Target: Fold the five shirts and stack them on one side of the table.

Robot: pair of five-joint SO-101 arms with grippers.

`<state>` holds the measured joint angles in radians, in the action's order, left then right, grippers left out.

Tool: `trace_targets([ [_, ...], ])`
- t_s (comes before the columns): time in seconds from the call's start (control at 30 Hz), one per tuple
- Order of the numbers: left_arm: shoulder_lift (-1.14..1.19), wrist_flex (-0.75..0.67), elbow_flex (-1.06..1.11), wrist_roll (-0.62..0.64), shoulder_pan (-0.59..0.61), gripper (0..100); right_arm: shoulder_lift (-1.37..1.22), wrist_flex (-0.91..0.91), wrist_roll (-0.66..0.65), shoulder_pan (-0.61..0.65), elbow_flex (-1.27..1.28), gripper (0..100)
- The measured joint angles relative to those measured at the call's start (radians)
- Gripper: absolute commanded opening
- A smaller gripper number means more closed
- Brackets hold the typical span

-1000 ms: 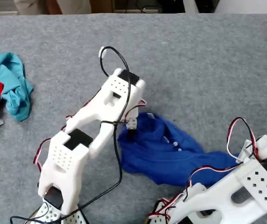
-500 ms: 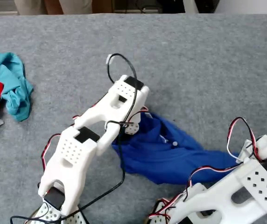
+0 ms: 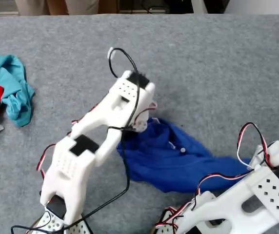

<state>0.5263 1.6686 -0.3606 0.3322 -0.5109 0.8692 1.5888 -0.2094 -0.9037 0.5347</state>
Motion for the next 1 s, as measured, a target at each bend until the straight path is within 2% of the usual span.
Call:
trace_targets([
  [0.2, -0.226, 0.003, -0.121, -0.046, -0.002, 2, 0.0, -0.164, 0.077, 0.068, -0.003, 0.6],
  [0.43, -0.471, 0.006, -0.285, -0.092, -0.002, 2, -0.002, -0.351, 0.239, 0.259, -0.133, 0.6],
  [0.67, -0.703, 0.006, -0.407, -0.098, 0.002, 2, -0.002, -0.681, 0.377, 0.382, -0.25, 0.6],
  [0.83, -0.824, 0.008, -0.523, -0.098, 0.123, 2, -0.002, -0.985, 0.439, 0.391, -0.256, 0.6],
  [1.0, -0.89, 0.014, -0.575, -0.098, 0.361, 2, -0.002, -1.142, 0.445, 0.391, -0.256, 0.6],
])
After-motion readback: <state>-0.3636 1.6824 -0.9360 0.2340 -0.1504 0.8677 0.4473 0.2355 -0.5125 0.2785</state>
